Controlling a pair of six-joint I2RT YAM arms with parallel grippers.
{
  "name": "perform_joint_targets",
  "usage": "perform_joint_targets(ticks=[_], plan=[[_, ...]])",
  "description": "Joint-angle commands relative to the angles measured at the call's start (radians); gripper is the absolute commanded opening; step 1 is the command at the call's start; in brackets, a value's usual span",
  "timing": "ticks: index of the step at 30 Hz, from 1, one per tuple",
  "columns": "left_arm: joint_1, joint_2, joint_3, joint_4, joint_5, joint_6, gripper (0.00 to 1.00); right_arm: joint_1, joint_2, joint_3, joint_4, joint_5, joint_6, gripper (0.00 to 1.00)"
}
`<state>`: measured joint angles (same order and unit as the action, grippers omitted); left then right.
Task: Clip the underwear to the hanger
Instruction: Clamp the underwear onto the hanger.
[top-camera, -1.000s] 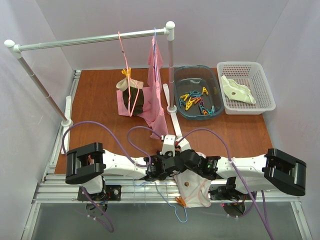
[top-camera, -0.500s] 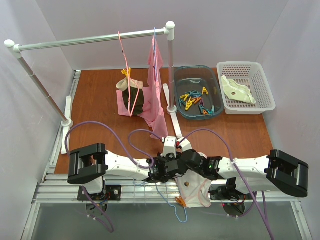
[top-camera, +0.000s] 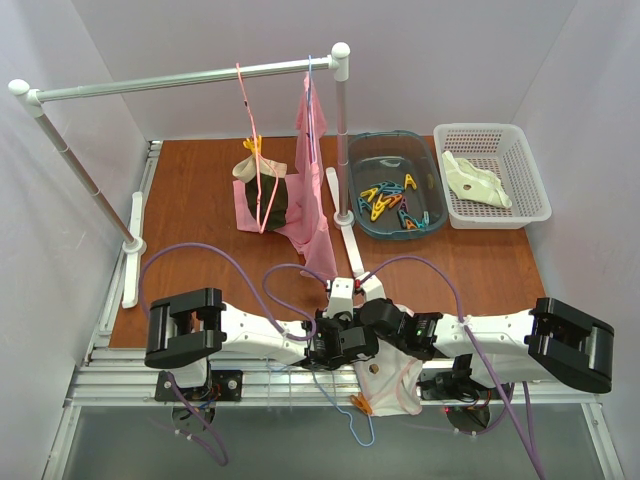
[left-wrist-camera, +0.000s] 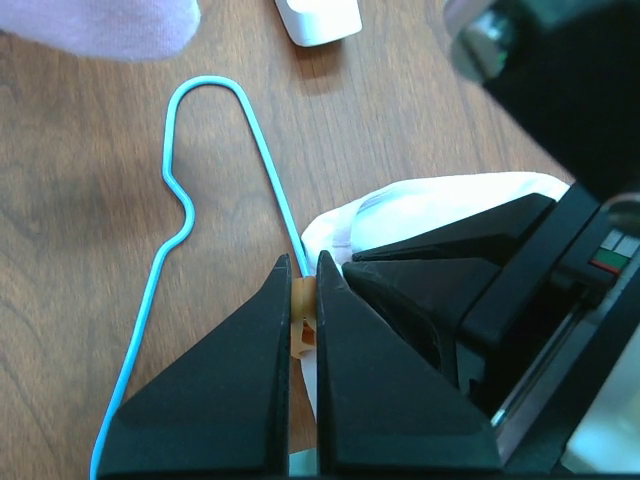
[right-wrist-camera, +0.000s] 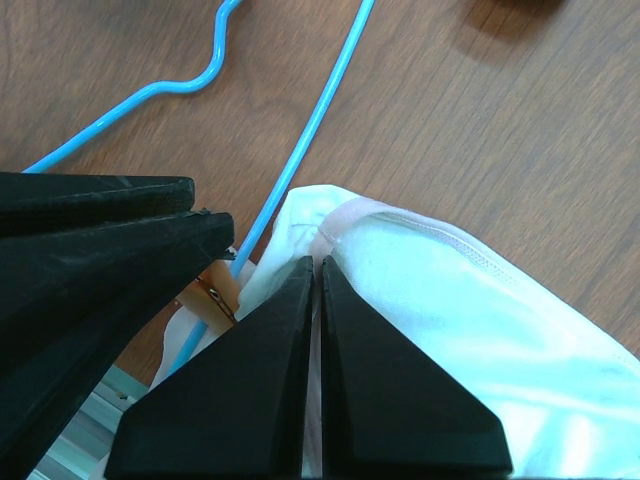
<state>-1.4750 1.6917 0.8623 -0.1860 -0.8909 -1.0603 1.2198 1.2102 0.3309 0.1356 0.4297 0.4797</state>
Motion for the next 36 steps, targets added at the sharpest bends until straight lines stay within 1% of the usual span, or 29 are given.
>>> perform_joint_targets(ticks=[1,3,4,6,7,10,15,18,19,20,22,23,24,26,27,29,30,31,33,36], plan=[[-0.024,0.086,-0.013,-0.082,0.21,0.02,0.02,0.023,0.017,0.036,0.067,-0.074,-0.003,0.01],[-0.024,0.08,-0.012,-0.087,0.208,0.017,0.05,0.023,0.017,0.037,0.067,-0.072,-0.001,0.01],[-0.022,0.071,-0.011,-0.09,0.204,0.014,0.14,0.023,0.017,0.037,0.067,-0.074,-0.001,0.01],[-0.024,0.062,-0.012,-0.099,0.202,0.008,0.25,0.023,0.018,0.037,0.067,-0.074,-0.001,0.01],[-0.025,0.059,-0.012,-0.101,0.201,0.005,0.34,0.023,0.018,0.037,0.067,-0.074,-0.003,0.01],[-0.028,0.046,-0.011,-0.107,0.188,0.003,0.38,0.023,0.015,0.037,0.067,-0.075,-0.001,0.01],[-0.033,0.028,0.0,-0.11,0.159,0.01,0.41,0.023,0.012,0.037,0.067,-0.072,-0.003,0.01],[-0.033,0.007,0.003,-0.112,0.135,0.013,0.44,0.023,0.012,0.039,0.065,-0.077,-0.003,0.01],[-0.034,0.0,0.001,-0.119,0.127,0.016,0.45,0.023,0.011,0.04,0.062,-0.071,-0.003,0.04],[-0.033,-0.009,0.004,-0.124,0.115,0.019,0.47,0.021,0.009,0.04,0.062,-0.068,-0.003,0.18],[-0.033,-0.041,0.012,-0.138,0.081,0.026,0.5,0.023,0.005,0.045,0.059,-0.059,-0.004,0.35],[-0.033,-0.053,0.015,-0.142,0.069,0.032,0.54,0.023,0.0,0.046,0.056,-0.057,-0.007,0.48],[-0.033,-0.081,0.015,-0.144,0.047,0.036,0.56,0.023,-0.003,0.049,0.053,-0.051,-0.01,0.53],[-0.034,-0.108,0.011,-0.145,0.034,0.049,0.64,0.023,-0.02,0.054,0.039,-0.029,-0.013,0.66],[-0.031,-0.137,0.007,-0.145,0.02,0.052,0.67,0.023,-0.029,0.054,0.033,-0.016,-0.019,0.68],[-0.025,-0.162,-0.006,-0.147,0.014,0.056,0.71,0.023,-0.061,0.062,0.007,0.0,-0.024,0.7],[-0.022,-0.174,-0.012,-0.147,0.007,0.054,0.78,0.023,-0.072,0.065,-0.007,0.01,-0.035,0.7],[-0.021,-0.202,-0.019,-0.145,0.001,0.054,0.82,0.023,-0.096,0.068,-0.019,0.032,-0.041,0.7],[-0.021,-0.228,-0.037,-0.141,-0.005,0.051,0.84,0.023,-0.124,0.074,-0.056,0.055,-0.053,0.71],[-0.018,-0.296,-0.069,-0.13,-0.02,0.054,0.84,0.023,-0.187,0.079,-0.105,0.09,-0.067,0.71]])
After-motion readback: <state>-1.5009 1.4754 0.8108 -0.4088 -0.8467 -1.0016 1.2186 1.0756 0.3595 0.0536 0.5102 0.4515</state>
